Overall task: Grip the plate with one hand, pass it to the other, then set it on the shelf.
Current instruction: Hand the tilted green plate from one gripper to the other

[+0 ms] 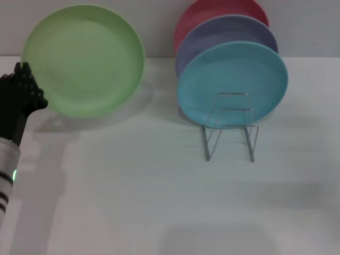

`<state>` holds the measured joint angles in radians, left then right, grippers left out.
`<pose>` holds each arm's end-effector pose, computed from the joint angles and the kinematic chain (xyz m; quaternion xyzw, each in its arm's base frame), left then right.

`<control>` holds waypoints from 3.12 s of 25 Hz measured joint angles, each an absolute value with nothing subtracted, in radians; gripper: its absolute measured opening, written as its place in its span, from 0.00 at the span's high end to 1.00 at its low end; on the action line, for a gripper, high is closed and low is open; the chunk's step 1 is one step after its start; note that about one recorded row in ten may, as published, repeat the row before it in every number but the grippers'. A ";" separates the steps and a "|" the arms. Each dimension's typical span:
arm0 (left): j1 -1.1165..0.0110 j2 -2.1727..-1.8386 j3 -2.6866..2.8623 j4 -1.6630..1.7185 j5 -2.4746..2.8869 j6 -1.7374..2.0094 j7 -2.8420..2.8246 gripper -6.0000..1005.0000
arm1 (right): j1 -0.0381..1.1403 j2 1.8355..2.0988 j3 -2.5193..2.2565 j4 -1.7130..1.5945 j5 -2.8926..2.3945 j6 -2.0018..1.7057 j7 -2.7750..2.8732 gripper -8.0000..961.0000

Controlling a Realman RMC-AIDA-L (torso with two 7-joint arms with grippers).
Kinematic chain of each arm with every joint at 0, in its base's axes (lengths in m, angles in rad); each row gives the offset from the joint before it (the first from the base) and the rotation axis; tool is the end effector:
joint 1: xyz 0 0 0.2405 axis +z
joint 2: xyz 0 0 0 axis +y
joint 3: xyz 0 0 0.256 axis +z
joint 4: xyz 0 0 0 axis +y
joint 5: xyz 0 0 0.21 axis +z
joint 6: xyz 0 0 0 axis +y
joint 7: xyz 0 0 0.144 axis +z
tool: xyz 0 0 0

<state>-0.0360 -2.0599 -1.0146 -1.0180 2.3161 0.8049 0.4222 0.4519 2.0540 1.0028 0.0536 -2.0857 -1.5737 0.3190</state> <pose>-0.2618 0.3052 -0.0110 -0.6596 -0.2268 -0.2868 0.6567 0.3337 0.3138 0.0806 -0.5061 0.1712 0.4518 0.7145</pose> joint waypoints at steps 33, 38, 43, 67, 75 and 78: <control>-0.041 -2.068 -0.728 -0.651 2.414 1.268 0.104 0.96 | 0.281 2.088 0.563 0.202 -2.264 -1.686 0.273 0.37; -0.044 -2.072 -0.722 -0.650 2.413 1.271 0.161 0.96 | 0.291 2.086 0.482 0.267 -2.264 -1.644 0.225 0.37; -0.065 -2.078 -0.721 -0.655 2.408 1.267 0.224 0.96 | 0.322 2.086 0.397 0.288 -2.264 -1.611 0.219 0.37; -0.020 -2.079 -0.587 -0.741 2.210 1.275 0.461 0.96 | 0.394 2.089 0.353 0.454 -2.264 -1.284 0.223 0.37; -0.022 -2.078 -0.465 -0.807 2.011 1.310 0.637 0.96 | 0.444 2.088 0.355 0.468 -2.263 -1.180 0.224 0.37; -0.025 -2.078 -0.446 -0.831 1.956 1.310 0.690 0.96 | 0.453 2.088 0.361 0.478 -2.261 -1.152 0.224 0.37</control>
